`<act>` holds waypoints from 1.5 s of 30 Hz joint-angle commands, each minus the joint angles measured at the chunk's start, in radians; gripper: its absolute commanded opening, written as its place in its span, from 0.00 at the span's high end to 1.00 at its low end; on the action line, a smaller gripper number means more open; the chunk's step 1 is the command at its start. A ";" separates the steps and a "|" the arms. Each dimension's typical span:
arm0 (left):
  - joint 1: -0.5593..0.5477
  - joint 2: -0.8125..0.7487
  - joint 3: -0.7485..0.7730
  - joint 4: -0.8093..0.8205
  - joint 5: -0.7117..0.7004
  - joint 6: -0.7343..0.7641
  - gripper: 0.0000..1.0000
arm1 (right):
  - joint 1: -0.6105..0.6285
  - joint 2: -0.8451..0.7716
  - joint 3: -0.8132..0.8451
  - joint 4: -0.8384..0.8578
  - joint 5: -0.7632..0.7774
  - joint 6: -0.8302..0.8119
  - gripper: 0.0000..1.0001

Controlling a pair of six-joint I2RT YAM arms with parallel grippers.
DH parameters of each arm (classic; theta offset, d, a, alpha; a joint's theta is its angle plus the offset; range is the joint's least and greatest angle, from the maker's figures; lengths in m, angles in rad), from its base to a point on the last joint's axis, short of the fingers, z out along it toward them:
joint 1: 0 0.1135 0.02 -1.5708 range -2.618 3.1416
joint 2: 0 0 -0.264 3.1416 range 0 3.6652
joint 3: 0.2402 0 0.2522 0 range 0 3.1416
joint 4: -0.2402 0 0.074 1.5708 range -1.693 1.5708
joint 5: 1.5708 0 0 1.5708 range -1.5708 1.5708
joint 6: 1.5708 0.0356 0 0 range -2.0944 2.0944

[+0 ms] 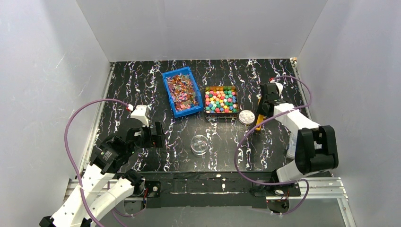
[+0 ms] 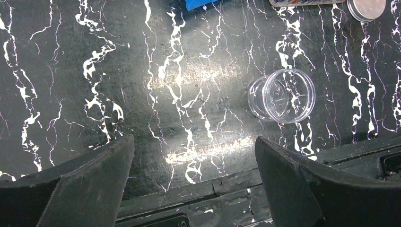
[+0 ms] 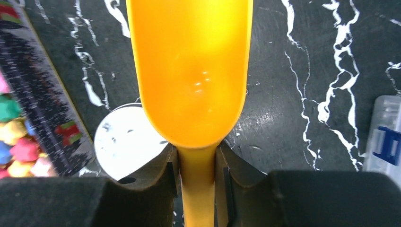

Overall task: Pack the candies
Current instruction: Pick up the spatula from the center of the board.

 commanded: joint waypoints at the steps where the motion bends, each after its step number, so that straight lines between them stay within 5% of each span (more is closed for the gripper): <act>1: 0.004 0.006 -0.006 -0.005 -0.002 0.005 0.01 | -0.002 -0.104 0.054 -0.058 -0.043 -0.035 0.99; 9: 0.004 0.008 -0.011 0.036 0.105 0.016 0.01 | 0.050 -0.203 0.095 -0.122 -0.187 -0.094 0.99; 30: 0.003 0.085 0.187 -0.004 0.667 -0.079 0.01 | 0.643 -0.289 0.269 -0.273 -0.142 -0.256 0.99; 45: 0.004 0.125 0.227 -0.062 0.706 -0.211 0.01 | 1.002 -0.353 0.253 -0.303 -0.065 -0.444 0.99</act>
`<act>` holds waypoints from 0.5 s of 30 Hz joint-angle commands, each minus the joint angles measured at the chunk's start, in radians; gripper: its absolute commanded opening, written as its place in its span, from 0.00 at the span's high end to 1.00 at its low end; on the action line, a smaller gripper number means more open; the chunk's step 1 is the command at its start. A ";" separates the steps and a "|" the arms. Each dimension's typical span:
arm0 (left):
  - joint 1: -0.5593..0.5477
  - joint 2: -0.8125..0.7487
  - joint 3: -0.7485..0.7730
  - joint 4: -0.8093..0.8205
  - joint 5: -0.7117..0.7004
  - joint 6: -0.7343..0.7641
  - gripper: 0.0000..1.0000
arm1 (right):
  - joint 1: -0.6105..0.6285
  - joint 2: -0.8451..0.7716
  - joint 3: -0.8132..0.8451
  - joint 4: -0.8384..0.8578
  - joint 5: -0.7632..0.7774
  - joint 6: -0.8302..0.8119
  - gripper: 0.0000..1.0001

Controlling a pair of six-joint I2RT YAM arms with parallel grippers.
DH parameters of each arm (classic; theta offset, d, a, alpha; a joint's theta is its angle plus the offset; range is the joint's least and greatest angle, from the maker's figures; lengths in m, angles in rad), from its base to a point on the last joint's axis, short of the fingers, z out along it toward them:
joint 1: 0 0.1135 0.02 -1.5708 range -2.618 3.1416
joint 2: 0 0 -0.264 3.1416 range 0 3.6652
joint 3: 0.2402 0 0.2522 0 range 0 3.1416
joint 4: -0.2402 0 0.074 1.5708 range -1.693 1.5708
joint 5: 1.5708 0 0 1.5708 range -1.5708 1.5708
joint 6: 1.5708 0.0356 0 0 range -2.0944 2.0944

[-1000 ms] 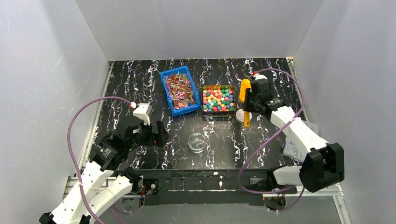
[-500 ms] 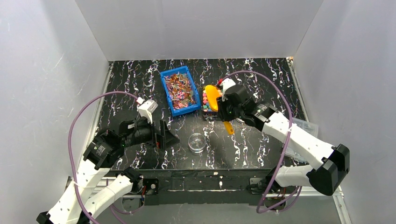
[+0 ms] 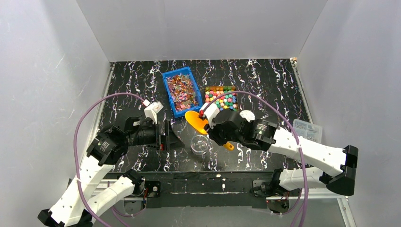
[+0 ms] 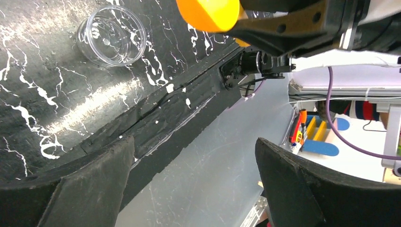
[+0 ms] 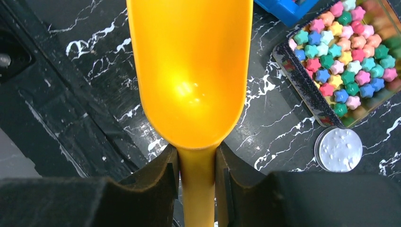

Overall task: Pack the candies
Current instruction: Pick up the spatula from the center of the board, then adjust the spatula.

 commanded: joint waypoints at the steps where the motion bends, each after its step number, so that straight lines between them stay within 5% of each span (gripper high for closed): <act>1: 0.003 -0.010 0.030 -0.026 0.038 -0.055 0.01 | 0.073 -0.017 0.032 0.001 0.051 -0.074 0.99; 15: 0.004 -0.051 0.023 -0.078 -0.006 -0.103 0.06 | 0.328 -0.031 -0.021 0.065 0.151 -0.216 0.99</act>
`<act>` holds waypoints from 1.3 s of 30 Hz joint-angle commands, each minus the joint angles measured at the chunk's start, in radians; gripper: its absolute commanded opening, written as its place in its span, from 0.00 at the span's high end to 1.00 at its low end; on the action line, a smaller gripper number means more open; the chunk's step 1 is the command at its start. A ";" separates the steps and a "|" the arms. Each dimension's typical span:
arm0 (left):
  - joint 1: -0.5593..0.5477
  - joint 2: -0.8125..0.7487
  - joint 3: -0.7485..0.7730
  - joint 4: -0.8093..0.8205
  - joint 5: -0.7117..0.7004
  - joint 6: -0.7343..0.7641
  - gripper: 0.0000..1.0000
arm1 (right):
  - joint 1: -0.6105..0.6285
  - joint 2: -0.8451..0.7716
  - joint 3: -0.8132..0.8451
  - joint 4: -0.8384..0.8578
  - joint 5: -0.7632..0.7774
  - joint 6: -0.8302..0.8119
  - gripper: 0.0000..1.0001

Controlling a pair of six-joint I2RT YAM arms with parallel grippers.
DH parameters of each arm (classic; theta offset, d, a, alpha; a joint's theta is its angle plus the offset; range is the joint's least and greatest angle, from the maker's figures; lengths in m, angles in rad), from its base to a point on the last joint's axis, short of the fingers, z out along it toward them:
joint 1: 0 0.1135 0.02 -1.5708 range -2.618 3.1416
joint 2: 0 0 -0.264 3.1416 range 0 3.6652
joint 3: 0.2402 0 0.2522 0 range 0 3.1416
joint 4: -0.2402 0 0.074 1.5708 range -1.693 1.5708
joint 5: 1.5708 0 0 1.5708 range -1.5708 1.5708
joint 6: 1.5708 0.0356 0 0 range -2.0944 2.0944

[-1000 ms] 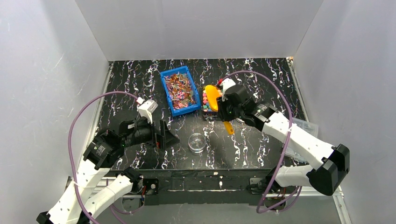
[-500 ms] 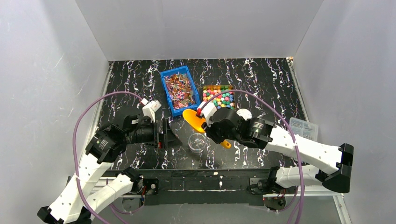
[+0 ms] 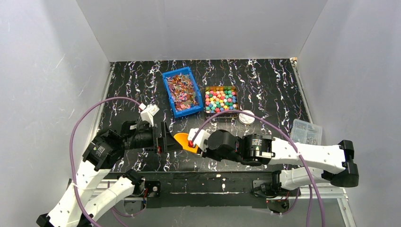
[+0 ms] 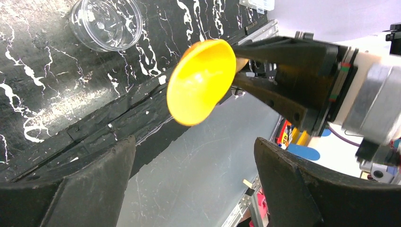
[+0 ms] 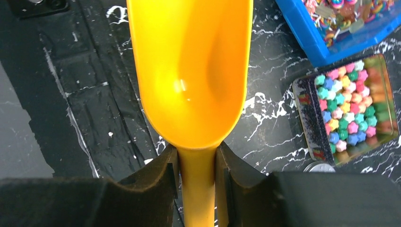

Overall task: Pack the candies
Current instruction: Adjust the spatula.

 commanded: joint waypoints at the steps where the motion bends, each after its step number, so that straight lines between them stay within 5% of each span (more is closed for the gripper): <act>1: 0.004 -0.011 0.021 -0.033 -0.008 -0.012 0.08 | 0.077 -0.030 -0.006 0.072 0.069 -0.064 0.99; 10: 0.004 -0.029 -0.003 -0.039 -0.020 -0.009 0.23 | 0.156 -0.012 -0.010 0.109 0.106 -0.085 0.99; 26: 0.004 -0.039 -0.043 -0.038 -0.026 0.020 0.69 | 0.191 0.008 0.005 0.134 0.122 -0.085 0.99; 28: 0.003 -0.038 -0.045 -0.034 -0.020 0.020 0.81 | 0.194 0.010 0.010 0.134 0.128 -0.085 0.99; 31: 0.003 -0.034 -0.052 -0.020 0.003 0.016 1.00 | 0.195 0.008 0.015 0.137 0.133 -0.081 0.93; 39: 0.004 -0.049 -0.057 0.021 0.093 -0.009 1.00 | 0.196 -0.035 0.016 0.147 0.099 -0.101 0.67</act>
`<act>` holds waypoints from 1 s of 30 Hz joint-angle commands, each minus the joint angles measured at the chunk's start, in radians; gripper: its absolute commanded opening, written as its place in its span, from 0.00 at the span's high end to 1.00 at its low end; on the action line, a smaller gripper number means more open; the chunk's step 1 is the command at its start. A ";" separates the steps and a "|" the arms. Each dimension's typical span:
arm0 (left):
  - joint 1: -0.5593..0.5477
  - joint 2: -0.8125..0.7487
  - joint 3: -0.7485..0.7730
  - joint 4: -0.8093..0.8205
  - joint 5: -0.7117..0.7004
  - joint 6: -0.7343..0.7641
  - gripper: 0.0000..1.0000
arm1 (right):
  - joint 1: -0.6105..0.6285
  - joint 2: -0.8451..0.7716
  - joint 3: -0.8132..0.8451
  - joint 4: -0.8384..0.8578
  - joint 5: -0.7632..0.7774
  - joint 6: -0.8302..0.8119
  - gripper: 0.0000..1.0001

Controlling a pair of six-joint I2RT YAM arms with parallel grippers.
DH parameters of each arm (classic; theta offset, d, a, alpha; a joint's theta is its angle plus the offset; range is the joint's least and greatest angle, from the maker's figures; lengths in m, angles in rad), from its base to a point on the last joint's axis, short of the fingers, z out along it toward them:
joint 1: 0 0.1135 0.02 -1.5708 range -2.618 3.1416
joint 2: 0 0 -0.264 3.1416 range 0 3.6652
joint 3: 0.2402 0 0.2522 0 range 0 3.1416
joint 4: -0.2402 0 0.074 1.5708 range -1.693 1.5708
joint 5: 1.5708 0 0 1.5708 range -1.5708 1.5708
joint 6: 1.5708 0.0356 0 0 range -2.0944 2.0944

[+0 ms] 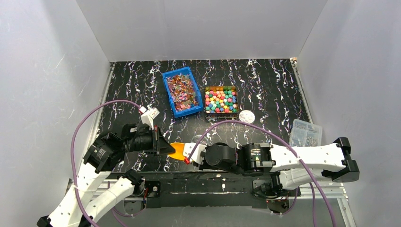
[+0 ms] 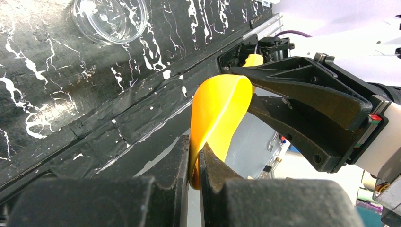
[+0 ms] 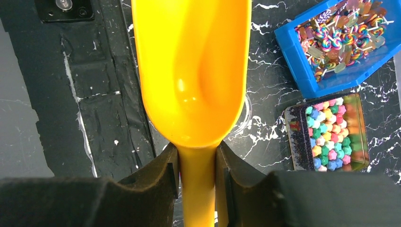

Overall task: Pack the candies
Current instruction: Adjust the spatula.

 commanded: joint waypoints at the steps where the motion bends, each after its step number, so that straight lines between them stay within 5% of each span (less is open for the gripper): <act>1: 0.003 -0.016 -0.006 0.032 0.097 -0.028 1.00 | 0.011 -0.056 0.026 0.072 -0.031 -0.031 0.63; 8: 0.003 -0.047 -0.019 0.082 0.174 -0.099 1.00 | 0.012 -0.142 -0.010 0.087 -0.145 -0.076 0.45; 30: 0.003 -0.090 -0.050 0.145 0.244 -0.182 1.00 | 0.012 -0.264 -0.107 0.157 -0.168 -0.064 0.51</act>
